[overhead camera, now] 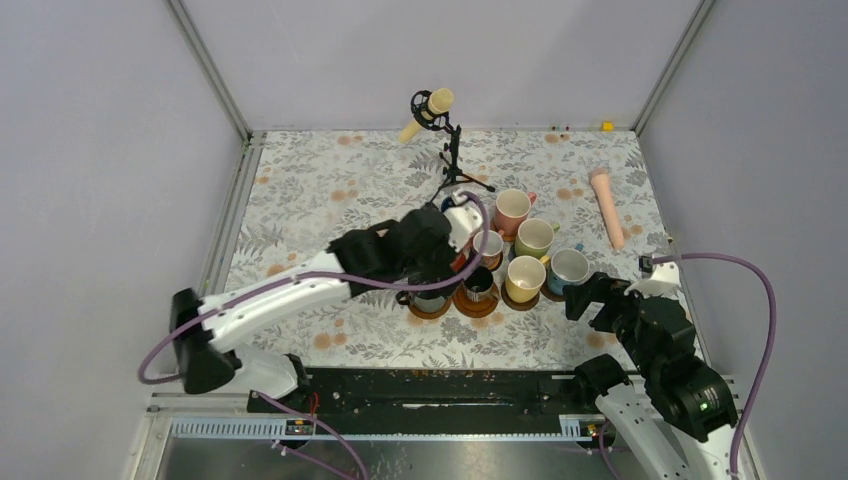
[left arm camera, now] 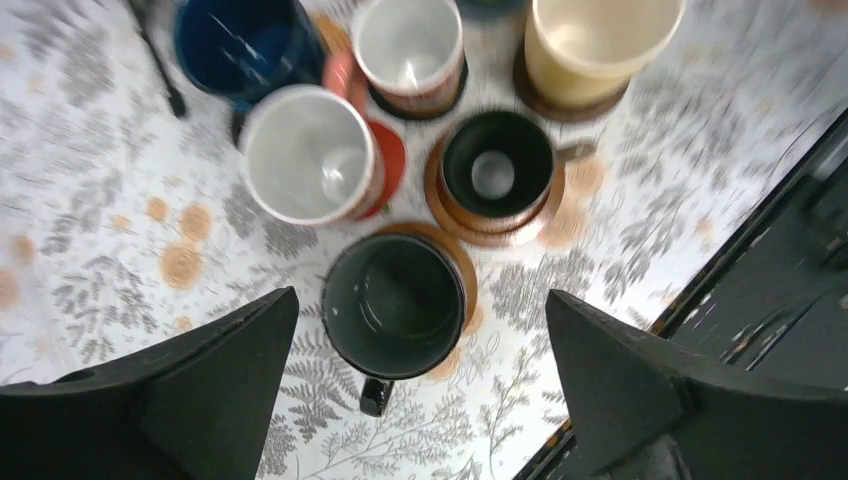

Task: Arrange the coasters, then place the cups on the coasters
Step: Reset both arms

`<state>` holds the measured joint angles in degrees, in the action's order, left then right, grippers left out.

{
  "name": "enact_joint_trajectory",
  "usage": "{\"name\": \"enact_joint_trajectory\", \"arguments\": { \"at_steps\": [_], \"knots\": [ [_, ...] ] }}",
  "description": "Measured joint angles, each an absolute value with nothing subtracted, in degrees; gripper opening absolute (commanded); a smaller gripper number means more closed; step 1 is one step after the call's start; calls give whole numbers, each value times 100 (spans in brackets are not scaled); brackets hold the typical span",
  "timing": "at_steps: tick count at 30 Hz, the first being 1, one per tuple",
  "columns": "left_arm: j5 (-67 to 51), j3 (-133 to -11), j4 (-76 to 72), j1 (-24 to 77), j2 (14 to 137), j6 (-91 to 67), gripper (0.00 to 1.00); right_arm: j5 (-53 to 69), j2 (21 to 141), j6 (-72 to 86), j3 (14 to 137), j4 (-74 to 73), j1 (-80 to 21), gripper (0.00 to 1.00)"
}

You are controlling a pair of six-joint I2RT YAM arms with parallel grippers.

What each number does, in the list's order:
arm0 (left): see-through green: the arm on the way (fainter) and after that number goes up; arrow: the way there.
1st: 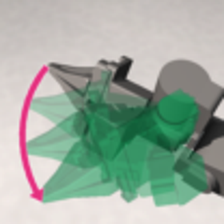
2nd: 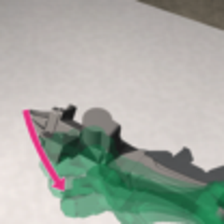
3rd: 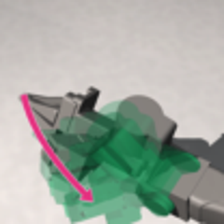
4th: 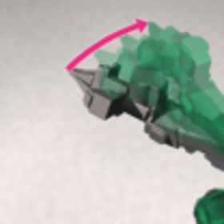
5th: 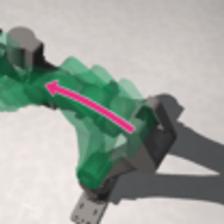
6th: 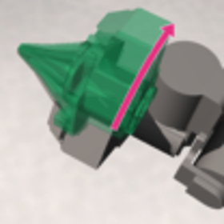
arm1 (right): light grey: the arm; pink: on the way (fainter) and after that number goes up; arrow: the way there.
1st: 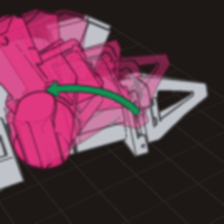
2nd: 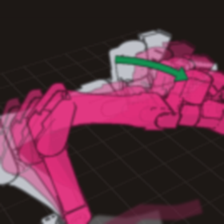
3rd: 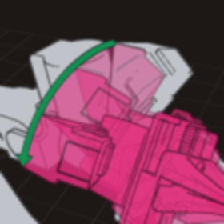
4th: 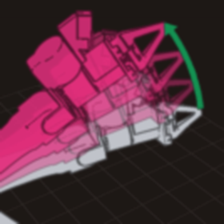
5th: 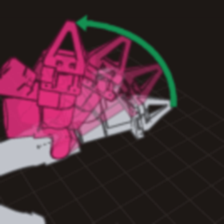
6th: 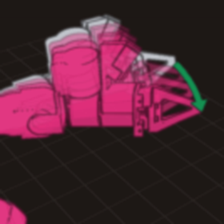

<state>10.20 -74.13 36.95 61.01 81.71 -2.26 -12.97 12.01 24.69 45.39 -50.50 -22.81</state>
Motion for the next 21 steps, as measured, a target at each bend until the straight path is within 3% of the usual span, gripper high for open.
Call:
{"name": "enact_joint_trajectory", "arguments": {
  "at_steps": [5, 12, 21],
  "knots": [
    [1531, -7673, 3498, 6080, 7155, -353, 99, -1278, 1426, 2467, 4539, -5050, -2281, 99],
    [2453, -6967, 2836, 5839, 5496, -757, 99, -1098, 1610, 2425, 4539, -5037, -2281, 99],
    [1933, -5153, 2324, 4440, 4016, -1846, 99, -639, 1531, 2346, 4536, -4958, -2281, 99]
  ]
}}
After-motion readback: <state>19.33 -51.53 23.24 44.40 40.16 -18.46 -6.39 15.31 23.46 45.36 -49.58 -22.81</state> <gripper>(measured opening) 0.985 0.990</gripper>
